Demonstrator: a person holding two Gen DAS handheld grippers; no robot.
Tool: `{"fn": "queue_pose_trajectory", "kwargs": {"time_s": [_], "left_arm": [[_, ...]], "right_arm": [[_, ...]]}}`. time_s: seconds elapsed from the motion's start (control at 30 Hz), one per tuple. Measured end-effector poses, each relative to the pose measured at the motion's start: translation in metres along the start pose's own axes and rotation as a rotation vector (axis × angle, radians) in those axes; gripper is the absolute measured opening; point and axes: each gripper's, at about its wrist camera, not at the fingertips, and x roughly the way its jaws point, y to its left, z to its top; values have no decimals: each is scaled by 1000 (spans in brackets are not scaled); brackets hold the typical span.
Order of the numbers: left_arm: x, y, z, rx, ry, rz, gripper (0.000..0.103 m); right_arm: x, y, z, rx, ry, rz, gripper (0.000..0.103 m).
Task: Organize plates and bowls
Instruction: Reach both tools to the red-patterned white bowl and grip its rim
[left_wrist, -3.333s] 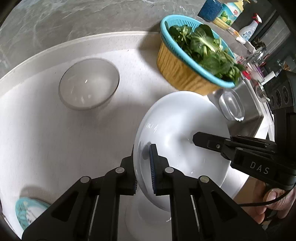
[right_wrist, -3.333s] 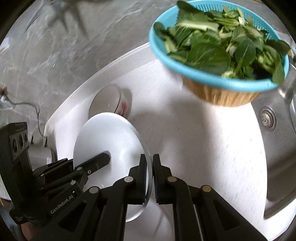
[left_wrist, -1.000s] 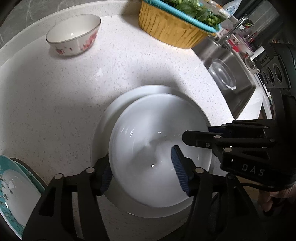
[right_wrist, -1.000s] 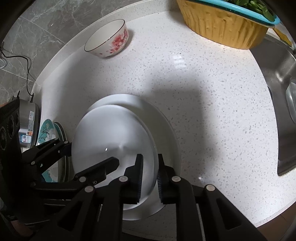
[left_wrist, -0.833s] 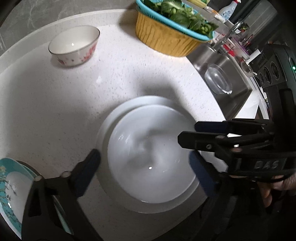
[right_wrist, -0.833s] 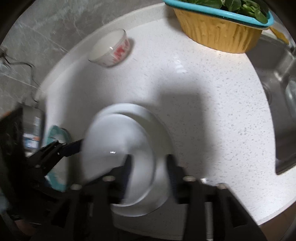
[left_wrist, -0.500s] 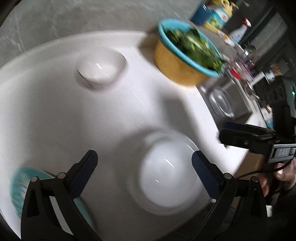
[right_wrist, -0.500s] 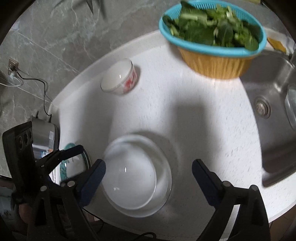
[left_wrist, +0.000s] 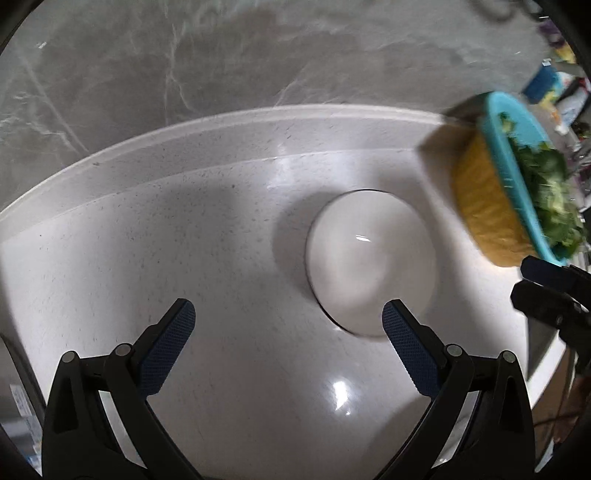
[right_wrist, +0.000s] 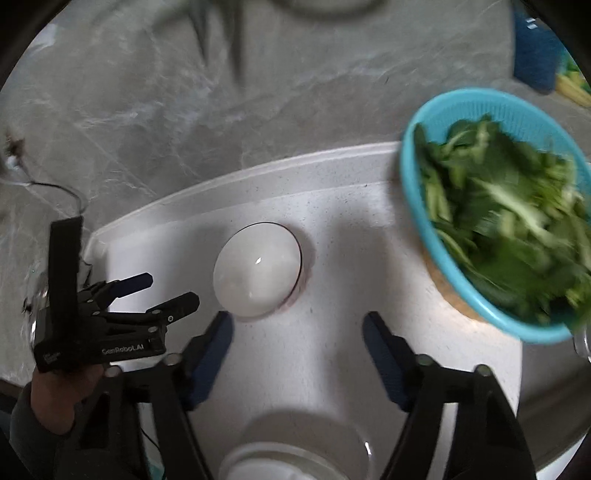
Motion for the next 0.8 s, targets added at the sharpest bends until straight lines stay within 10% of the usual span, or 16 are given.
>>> {"fn": "queue_pose_trajectory", "kwargs": {"time_s": [0.27,0.43,0.8], "left_arm": [[49,13,22,0,81,-52,98],[67,22,20,-13,108,-110,50],[93,30,26,-54,138,-271,20]], "right_arm": [[71,17,38,-41,151,-32,66],[97,6,50,-16,206,-10,61],[124,-10,45,57,279,85,28]]}}
